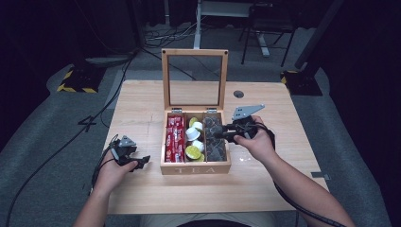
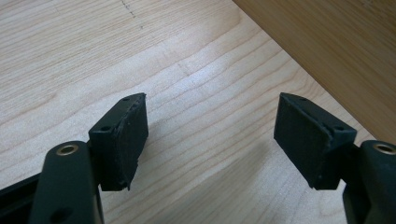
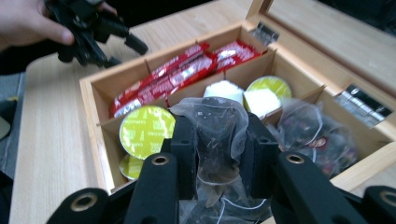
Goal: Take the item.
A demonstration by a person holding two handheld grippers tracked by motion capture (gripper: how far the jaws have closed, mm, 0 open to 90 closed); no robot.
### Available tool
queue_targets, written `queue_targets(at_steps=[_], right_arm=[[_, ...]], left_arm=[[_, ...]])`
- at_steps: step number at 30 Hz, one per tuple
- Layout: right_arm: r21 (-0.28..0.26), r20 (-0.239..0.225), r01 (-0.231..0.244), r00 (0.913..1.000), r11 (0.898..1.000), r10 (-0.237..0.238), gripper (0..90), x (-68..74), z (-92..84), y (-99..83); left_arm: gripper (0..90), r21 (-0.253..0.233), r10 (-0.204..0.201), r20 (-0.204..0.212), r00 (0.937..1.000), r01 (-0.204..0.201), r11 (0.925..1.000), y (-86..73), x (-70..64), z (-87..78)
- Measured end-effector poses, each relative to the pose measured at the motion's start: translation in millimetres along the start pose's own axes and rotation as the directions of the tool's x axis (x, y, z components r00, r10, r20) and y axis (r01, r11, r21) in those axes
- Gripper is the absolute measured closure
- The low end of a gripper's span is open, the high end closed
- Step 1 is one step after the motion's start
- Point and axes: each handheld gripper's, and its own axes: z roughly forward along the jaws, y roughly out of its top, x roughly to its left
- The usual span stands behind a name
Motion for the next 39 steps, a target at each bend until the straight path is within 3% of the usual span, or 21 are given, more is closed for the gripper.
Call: queue_targets(at_steps=[6, 13, 20, 28, 33, 39], right_arm=[[-0.026, 0.034, -0.003, 0.9994, 1.000, 0.003, 70.3, -1.8, -17.5, 4.8], [-0.040, 0.067, -0.003, 0.9977, 0.999, 0.006, 70.2, -3.9, -33.7, 6.4], [-0.065, 0.125, -0.018, 0.9918, 0.998, 0.026, 70.2, -11.4, -63.3, 4.4], [-0.086, 0.190, -0.038, 0.9804, 0.996, 0.053, 70.2, -20.4, -94.4, -1.8], [-0.089, 0.217, -0.049, 0.9739, 0.995, 0.068, 70.2, -26.4, -109.0, -8.9], [-0.087, 0.267, -0.080, 0.9584, 0.993, 0.101, 70.1, -36.5, -125.1, -18.5]], left_arm=[[26.6, -0.014, 0.018, 0.004, 0.9998, -0.018, 0.9997, 9.5, 1.2, 1.5], [26.3, -0.009, 0.006, 0.006, 1.0000, -0.006, 0.9999, 11.2, 4.6, 4.1], [26.3, -0.007, 0.012, 0.003, 0.9999, -0.012, 0.9999, 16.6, 7.6, 6.6], [26.0, 0.005, -0.006, -0.002, 1.0000, 0.006, 1.0000, 20.4, 10.3, 11.7], [26.9, 0.015, 0.020, -0.011, 0.9997, -0.020, 0.9997, 22.4, 10.5, 14.0], [26.9, 0.021, 0.014, -0.009, 0.9999, -0.014, 0.9997, 21.7, 11.0, 14.1]])
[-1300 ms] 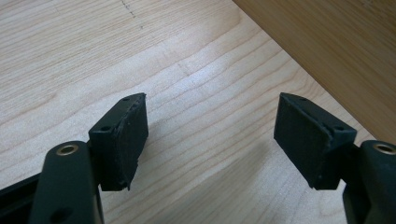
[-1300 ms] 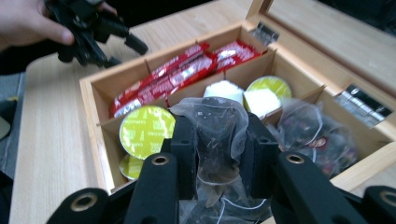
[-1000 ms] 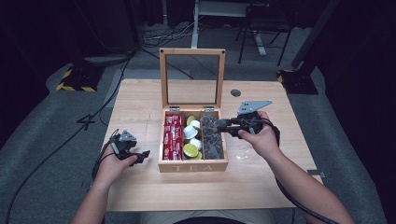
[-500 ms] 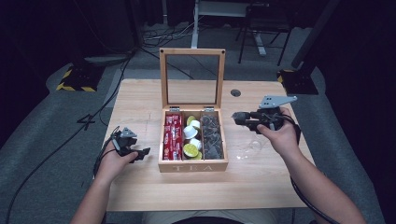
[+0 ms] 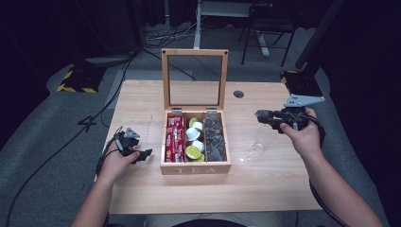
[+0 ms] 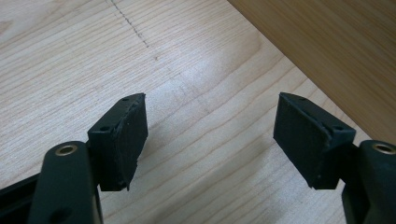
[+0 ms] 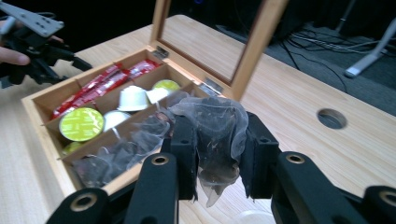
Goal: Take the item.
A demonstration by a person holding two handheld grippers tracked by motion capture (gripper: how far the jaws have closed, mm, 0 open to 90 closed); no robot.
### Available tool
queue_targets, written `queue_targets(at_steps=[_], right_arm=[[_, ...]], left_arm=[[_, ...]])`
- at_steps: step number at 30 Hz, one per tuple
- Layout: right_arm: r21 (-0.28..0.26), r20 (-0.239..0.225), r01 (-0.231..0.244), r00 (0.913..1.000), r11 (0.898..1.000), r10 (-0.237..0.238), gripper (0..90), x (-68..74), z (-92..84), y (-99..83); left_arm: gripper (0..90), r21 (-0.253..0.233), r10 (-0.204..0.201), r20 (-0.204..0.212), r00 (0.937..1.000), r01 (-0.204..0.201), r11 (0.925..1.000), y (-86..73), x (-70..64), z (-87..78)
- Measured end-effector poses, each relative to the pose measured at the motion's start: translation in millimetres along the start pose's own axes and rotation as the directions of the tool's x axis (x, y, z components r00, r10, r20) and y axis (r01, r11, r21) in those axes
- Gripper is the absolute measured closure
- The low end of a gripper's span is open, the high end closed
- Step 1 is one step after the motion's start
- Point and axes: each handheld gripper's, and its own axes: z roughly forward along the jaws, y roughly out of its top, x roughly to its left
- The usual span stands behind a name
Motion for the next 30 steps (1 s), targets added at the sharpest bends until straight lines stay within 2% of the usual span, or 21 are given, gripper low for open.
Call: queue_targets(at_steps=[6, 10, 15, 24, 30], right_arm=[[-0.004, 0.037, -0.024, 0.9990, 1.000, 0.024, 70.1, -10.6, -8.5, -9.5], [-0.003, 0.046, -0.040, 0.9981, 0.999, 0.040, 70.1, -16.2, -11.8, -13.9], [0.026, 0.066, -0.057, 0.9963, 0.998, 0.056, 70.0, -23.9, -12.9, -24.7], [0.067, 0.066, -0.106, 0.9926, 0.992, 0.102, 69.9, -31.9, -3.2, -47.2], [0.088, 0.055, -0.113, 0.9926, 0.990, 0.108, 69.9, -31.5, 2.0, -56.2]], left_arm=[[26.8, 0.001, 0.007, -0.001, 1.0000, -0.007, 1.0000, -0.8, -0.4, 0.4], [26.8, 0.002, 0.007, -0.001, 1.0000, -0.007, 1.0000, -1.4, -1.2, 0.9], [26.8, 0.000, 0.002, -0.001, 1.0000, -0.002, 1.0000, -2.4, -1.0, 0.6], [26.5, 0.004, -0.004, 0.003, 1.0000, 0.004, 1.0000, -3.0, -0.5, 1.6], [26.5, 0.003, -0.002, 0.004, 1.0000, 0.002, 1.0000, -3.0, -0.5, 2.1]])
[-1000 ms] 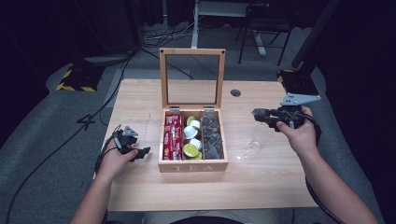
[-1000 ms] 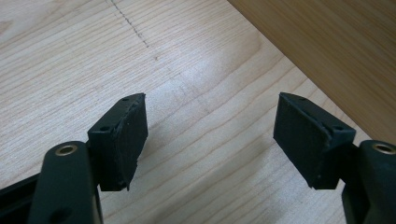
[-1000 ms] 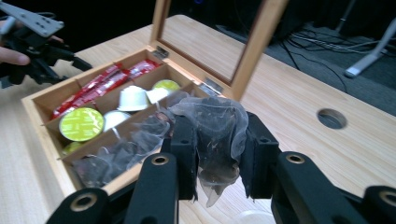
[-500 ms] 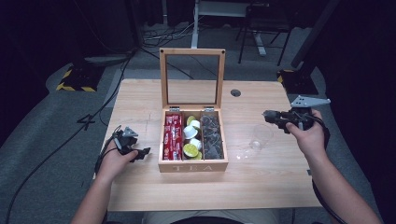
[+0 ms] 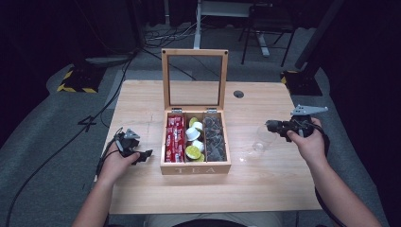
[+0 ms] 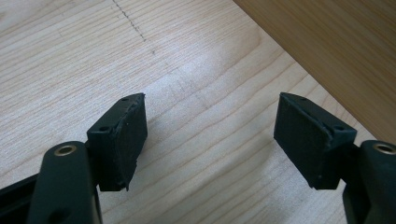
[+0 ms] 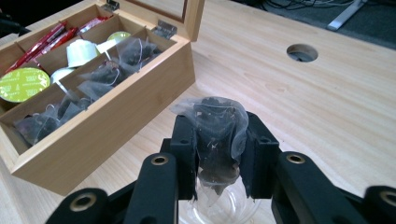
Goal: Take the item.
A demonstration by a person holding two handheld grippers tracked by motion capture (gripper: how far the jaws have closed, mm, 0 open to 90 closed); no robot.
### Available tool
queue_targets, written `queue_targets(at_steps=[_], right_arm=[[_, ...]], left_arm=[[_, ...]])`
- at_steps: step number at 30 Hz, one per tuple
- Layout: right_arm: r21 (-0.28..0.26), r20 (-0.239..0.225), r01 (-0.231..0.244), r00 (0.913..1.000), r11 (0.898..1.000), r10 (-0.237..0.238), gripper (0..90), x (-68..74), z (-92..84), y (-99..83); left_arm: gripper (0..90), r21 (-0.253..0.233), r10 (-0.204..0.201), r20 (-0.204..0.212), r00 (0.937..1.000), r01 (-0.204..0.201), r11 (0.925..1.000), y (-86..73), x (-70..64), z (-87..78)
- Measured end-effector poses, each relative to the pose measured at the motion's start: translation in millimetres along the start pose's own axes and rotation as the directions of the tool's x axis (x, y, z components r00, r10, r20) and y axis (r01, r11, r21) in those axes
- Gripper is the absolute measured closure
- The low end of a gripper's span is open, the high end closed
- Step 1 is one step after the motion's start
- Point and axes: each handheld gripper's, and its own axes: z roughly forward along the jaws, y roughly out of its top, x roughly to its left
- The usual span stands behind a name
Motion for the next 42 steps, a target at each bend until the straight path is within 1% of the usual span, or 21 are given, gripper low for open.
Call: queue_targets(at_steps=[3, 9, 12, 13, 14, 15, 16, 17, 18, 19, 20, 25, 27, 28, 31, 33, 34, 35, 37, 39, 42], right_arm=[[0.013, -0.004, -0.014, 0.9999, 1.000, 0.014, 69.9, -0.3, 4.3, -6.3], [0.043, -0.004, -0.016, 0.9999, 0.999, 0.017, 69.9, 0.0, 10.6, -13.3], [0.049, -0.006, -0.021, 0.9998, 0.999, 0.021, 69.7, 0.1, 13.1, -14.8], [0.067, -0.006, -0.024, 0.9997, 0.997, 0.025, 66.8, -0.1, 15.6, -16.1], [0.068, -0.004, -0.023, 0.9997, 0.997, 0.023, 61.8, 0.1, 16.6, -16.8], [0.068, -0.004, -0.023, 0.9997, 0.997, 0.023, 61.8, 0.1, 16.6, -16.8], [0.062, 0.000, -0.027, 0.9996, 0.998, 0.027, 55.8, 0.6, 17.0, -17.1], [0.050, 0.001, -0.036, 0.9993, 0.998, 0.036, 51.8, 1.1, 16.8, -17.1], [0.045, -0.002, -0.042, 0.9991, 0.998, 0.042, 49.5, 1.0, 16.1, -16.8], [0.045, -0.002, -0.042, 0.9991, 0.998, 0.042, 49.5, 1.0, 16.1, -16.8], [0.036, 0.007, -0.038, 0.9993, 0.999, 0.038, 43.7, 0.4, 15.3, -16.5], [0.030, 0.020, -0.042, 0.9990, 0.999, 0.041, 40.8, -1.5, 14.5, -16.0], [0.027, 0.018, -0.042, 0.9990, 0.999, 0.042, 40.6, -1.4, 14.1, -15.5], [0.018, 0.017, -0.047, 0.9987, 0.999, 0.047, 40.0, -0.7, 12.7, -13.5], [0.001, 0.016, -0.040, 0.9991, 0.999, 0.040, 38.7, 0.2, 11.0, -8.2], [-0.002, 0.017, -0.041, 0.9990, 0.999, 0.041, 38.3, 0.7, 10.5, -5.7], [-0.007, 0.019, -0.034, 0.9992, 0.999, 0.034, 37.8, 1.0, 10.0, -2.2], [-0.011, 0.018, -0.037, 0.9991, 0.999, 0.037, 37.6, 1.8, 9.8, 0.1], [-0.028, 0.013, -0.029, 0.9995, 0.999, 0.029, 36.4, 3.5, 9.1, 9.7], [-0.034, 0.012, -0.025, 0.9996, 0.999, 0.026, 36.1, 4.2, 9.0, 13.0], [-0.057, 0.007, -0.019, 0.9998, 0.998, 0.020, 34.2, 6.3, 10.1, 26.4]], left_arm=[[26.6, -0.001, 0.001, 0.000, 1.0000, -0.001, 1.0000, 0.1, -0.2, 0.2], [26.6, -0.002, 0.001, -0.001, 1.0000, -0.001, 1.0000, 0.0, -0.1, 0.0], [26.6, -0.001, 0.001, -0.001, 1.0000, -0.001, 1.0000, 0.2, -0.3, -0.1], [26.5, -0.002, 0.001, -0.001, 1.0000, -0.001, 1.0000, 0.3, -0.5, -0.3], [26.6, -0.003, 0.001, -0.001, 1.0000, -0.001, 1.0000, 0.3, -0.5, -0.4], [26.6, -0.003, 0.001, -0.001, 1.0000, -0.001, 1.0000, 0.3, -0.5, -0.4], [26.6, -0.004, 0.000, 0.000, 1.0000, 0.000, 1.0000, 0.3, -0.4, -0.5], [26.6, -0.003, -0.005, -0.003, 1.0000, 0.005, 1.0000, -0.2, -0.1, -0.6], [26.6, -0.003, -0.005, -0.003, 1.0000, 0.005, 1.0000, -0.2, -0.1, -0.6], [26.6, -0.004, -0.007, -0.003, 1.0000, 0.007, 1.0000, -0.4, 0.0, -0.3], [26.6, -0.003, -0.006, -0.003, 1.0000, 0.006, 1.0000, -0.5, 0.1, -0.2], [26.5, -0.002, 0.001, 0.001, 1.0000, -0.001, 1.0000, -0.2, -0.3, 0.0], [26.5, -0.003, 0.001, 0.000, 1.0000, -0.001, 1.0000, -0.2, -0.3, -0.2], [26.5, -0.002, -0.002, -0.001, 1.0000, 0.002, 1.0000, -0.5, -0.5, -0.2], [26.5, 0.000, -0.004, 0.000, 1.0000, 0.004, 1.0000, -1.6, -0.5, -0.4], [26.5, 0.001, -0.002, 0.001, 1.0000, 0.002, 1.0000, -1.9, -0.3, -0.9], [26.5, -0.002, -0.003, -0.001, 1.0000, 0.003, 1.0000, -2.3, -0.2, -1.1], [26.5, -0.002, -0.008, -0.005, 1.0000, 0.008, 1.0000, -2.8, -0.4, -1.8], [26.5, -0.006, -0.012, -0.008, 0.9999, 0.012, 0.9999, -4.5, 0.5, -3.5], [26.5, -0.005, -0.014, -0.014, 0.9998, 0.014, 0.9999, -5.2, 0.6, -4.2], [26.5, -0.014, -0.017, -0.014, 0.9998, 0.016, 0.9998, -5.9, 1.5, -5.1]])
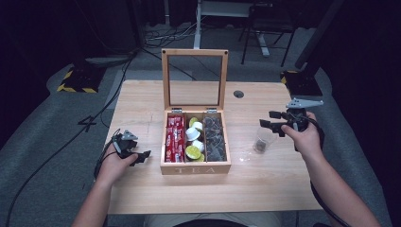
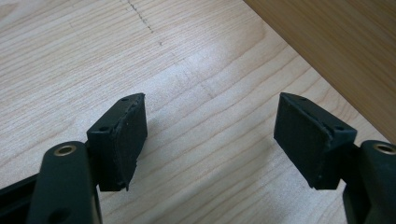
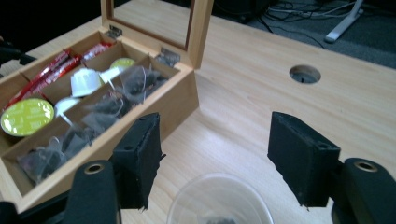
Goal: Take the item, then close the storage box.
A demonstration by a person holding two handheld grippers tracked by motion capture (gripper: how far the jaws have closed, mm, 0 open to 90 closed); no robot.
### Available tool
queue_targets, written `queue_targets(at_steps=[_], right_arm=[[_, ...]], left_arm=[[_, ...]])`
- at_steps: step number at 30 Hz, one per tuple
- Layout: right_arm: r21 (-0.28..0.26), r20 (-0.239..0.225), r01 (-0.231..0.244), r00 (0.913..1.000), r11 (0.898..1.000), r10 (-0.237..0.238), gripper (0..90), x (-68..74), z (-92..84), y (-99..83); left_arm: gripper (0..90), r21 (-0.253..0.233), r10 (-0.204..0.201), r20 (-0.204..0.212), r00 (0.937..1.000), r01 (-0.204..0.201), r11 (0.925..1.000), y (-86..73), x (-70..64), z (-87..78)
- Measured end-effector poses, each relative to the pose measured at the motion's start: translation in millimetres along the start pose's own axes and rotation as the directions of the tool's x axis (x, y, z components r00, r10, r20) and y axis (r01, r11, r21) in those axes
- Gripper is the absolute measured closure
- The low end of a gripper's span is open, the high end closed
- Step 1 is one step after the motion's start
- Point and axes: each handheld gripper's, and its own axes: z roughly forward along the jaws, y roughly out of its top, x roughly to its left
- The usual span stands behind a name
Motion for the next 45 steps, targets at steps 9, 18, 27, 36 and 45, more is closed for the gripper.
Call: queue_targets(at_steps=[9, 18, 27, 36, 45], right_arm=[[-0.033, -0.001, 0.011, 0.9999, 0.999, -0.011, 32.8, 3.5, 5.7, 29.2], [-0.038, -0.004, 0.049, 0.9988, 0.998, -0.049, 32.7, 7.4, 16.8, 52.2], [-0.058, -0.029, 0.070, 0.9970, 0.996, -0.072, 32.9, 8.8, 40.8, 83.0], [-0.045, -0.025, 0.115, 0.9929, 0.992, -0.117, 37.1, 5.6, 78.3, 108.1], [-0.053, -0.040, 0.094, 0.9946, 0.994, -0.096, 40.4, -6.7, 113.6, 125.9]], left_arm=[[26.6, -0.010, -0.002, -0.001, 1.0000, 0.002, 1.0000, -1.5, 0.8, -1.5], [26.7, -0.014, 0.001, 0.005, 1.0000, -0.001, 0.9999, -0.8, -0.4, -2.2], [26.8, -0.032, -0.028, 0.000, 0.9996, 0.028, 0.9991, -15.3, -3.7, -15.4], [26.9, -0.074, -0.089, 0.019, 0.9958, 0.090, 0.9932, -34.7, -7.1, -34.2], [26.8, -0.092, -0.130, -0.005, 0.9916, 0.129, 0.9875, -53.4, -8.0, -49.2]])
